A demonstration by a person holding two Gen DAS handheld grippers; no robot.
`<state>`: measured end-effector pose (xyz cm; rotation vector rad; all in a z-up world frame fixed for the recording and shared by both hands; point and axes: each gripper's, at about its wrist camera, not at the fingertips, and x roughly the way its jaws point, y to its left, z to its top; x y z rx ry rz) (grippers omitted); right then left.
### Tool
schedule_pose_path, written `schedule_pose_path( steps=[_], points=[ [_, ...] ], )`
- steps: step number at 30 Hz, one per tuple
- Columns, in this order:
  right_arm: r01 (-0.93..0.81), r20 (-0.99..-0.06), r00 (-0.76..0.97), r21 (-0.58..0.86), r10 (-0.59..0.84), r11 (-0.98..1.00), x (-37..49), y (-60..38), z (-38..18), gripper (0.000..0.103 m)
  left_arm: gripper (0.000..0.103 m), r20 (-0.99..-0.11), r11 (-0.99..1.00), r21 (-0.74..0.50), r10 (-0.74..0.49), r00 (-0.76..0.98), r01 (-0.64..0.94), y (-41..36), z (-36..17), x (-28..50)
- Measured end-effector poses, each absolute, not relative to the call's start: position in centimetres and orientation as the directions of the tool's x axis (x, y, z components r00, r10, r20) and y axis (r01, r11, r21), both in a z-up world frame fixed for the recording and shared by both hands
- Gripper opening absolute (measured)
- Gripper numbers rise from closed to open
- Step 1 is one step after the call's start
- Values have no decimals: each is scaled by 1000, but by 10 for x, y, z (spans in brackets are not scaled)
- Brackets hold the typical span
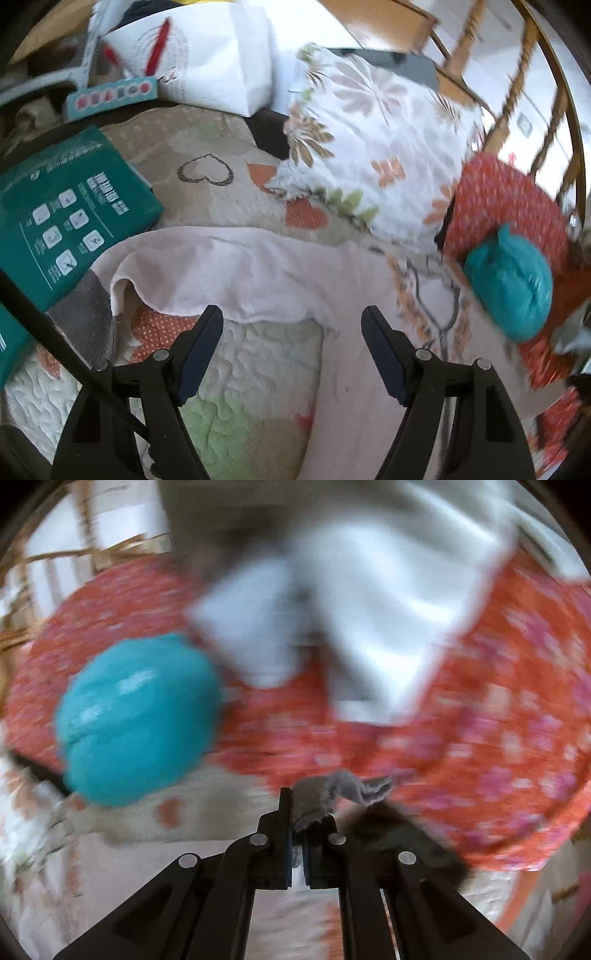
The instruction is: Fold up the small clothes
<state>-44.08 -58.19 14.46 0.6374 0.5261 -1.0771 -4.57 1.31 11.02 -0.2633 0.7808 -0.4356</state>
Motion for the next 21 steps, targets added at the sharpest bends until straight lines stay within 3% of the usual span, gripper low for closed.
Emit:
schedule_pose_path(
  steps=[6, 12, 18, 21],
  points=[
    [666, -683, 647, 291, -338, 687, -262, -474, 130, 4, 76, -615, 866, -444, -482, 624, 231, 36, 111, -37],
    [389, -699, 715, 372, -21, 843, -122, -341, 84, 4, 76, -623, 885, -444, -417, 662, 140, 73, 112, -32],
    [252, -703, 697, 424, 140, 870, -58, -262, 47, 5, 76, -629, 873, -484, -398, 668, 64, 103, 110, -25],
    [238, -732, 665, 398, 150, 886, -33, -242, 30, 5, 76, -624, 879, -474, -374, 686, 48, 112, 113, -27]
  ],
)
